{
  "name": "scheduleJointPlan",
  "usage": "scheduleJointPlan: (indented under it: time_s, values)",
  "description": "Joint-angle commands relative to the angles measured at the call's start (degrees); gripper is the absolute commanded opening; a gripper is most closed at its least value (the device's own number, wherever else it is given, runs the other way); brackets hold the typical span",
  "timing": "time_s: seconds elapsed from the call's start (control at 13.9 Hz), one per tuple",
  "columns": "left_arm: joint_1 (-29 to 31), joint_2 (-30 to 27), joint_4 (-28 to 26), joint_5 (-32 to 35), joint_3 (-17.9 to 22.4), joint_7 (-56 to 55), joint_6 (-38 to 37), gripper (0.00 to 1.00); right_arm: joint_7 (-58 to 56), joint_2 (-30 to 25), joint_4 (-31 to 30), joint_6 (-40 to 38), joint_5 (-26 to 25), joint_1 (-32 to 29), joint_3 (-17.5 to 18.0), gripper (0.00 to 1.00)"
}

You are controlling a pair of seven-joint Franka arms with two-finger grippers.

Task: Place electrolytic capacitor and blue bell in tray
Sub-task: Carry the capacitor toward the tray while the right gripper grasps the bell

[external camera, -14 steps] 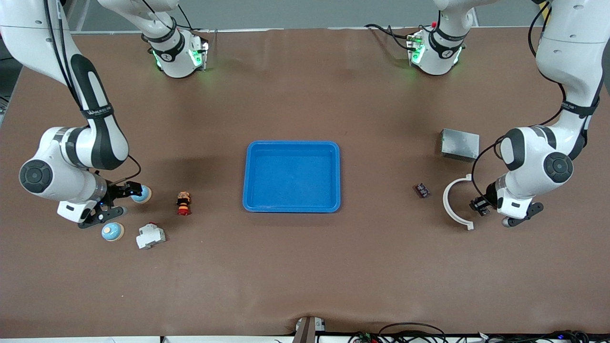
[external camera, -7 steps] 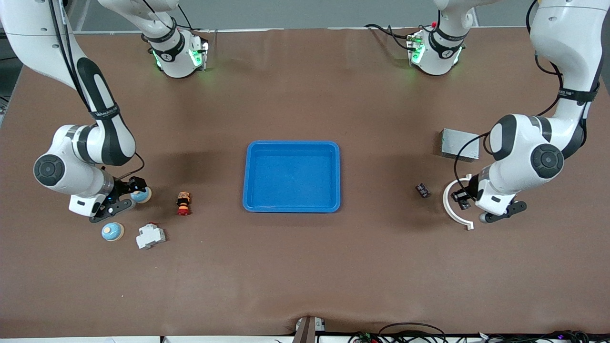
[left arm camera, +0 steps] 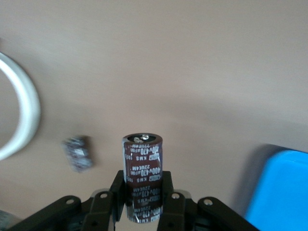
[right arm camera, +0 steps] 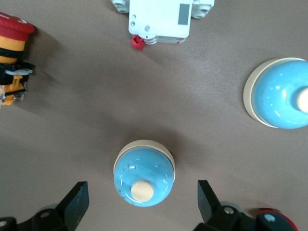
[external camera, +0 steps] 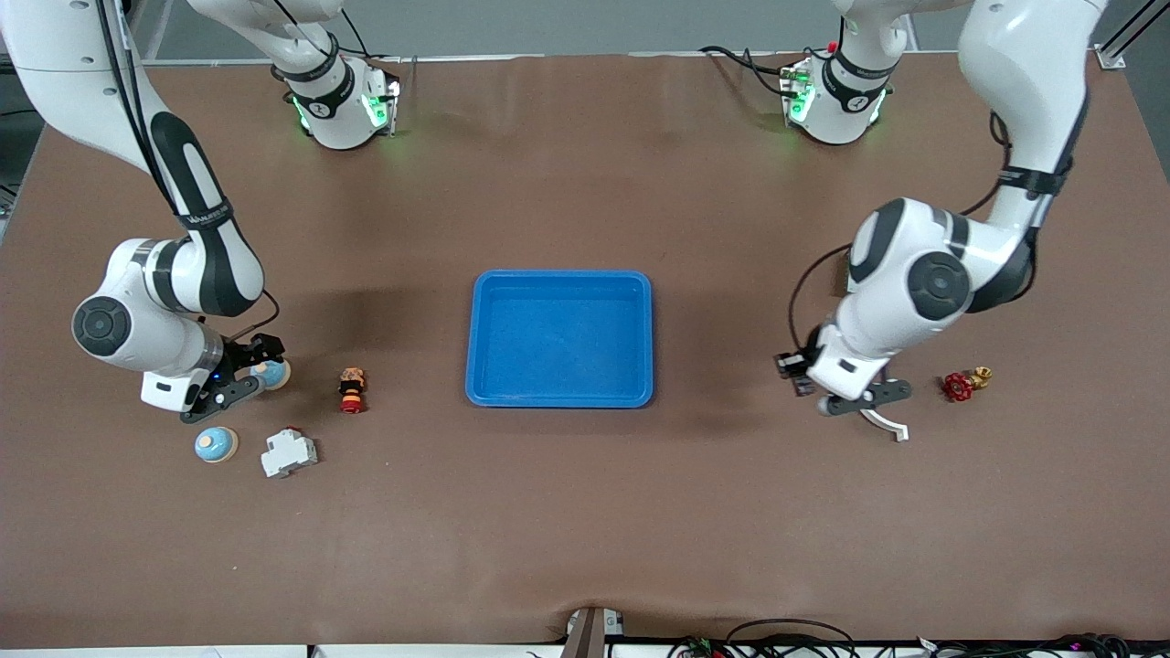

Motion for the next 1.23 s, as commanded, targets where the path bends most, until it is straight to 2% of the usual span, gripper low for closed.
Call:
scheduleJointPlan:
  time_s: [0.0,0.14,0.65,0.87,1.15]
  values:
    - [-6.6,5.0,9.2,1.1,0.2,-15.3,-5.3,0.0,-2.0,0.3,-0.7,1.7,-0.4,-1.0,0.6,1.0]
    - [-10.2,7.7,12.7,1.3,0.3,-22.5,-7.9,0.0,-3.4,0.7,-0.7,1.7,-0.3,-1.6,0.6,1.0]
    - [-18.6,8.5,14.2,2.0,0.9,-36.7,-8.0,0.0,-3.4,0.9,-6.6,9.4,-0.3,-1.5,0.6,1.0]
    - [-22.3,11.5,13.7,3.0,1.1,-44.3,-7.9,0.0,-3.5,1.2,-6.6,9.8,-0.3,-1.5,0.6,1.0]
    - [-25.1,15.0,13.6,4.0,1.0,-46.6,-7.9,0.0,-3.5,2.0,-6.6,11.2,-0.4,-1.5,0.6,1.0]
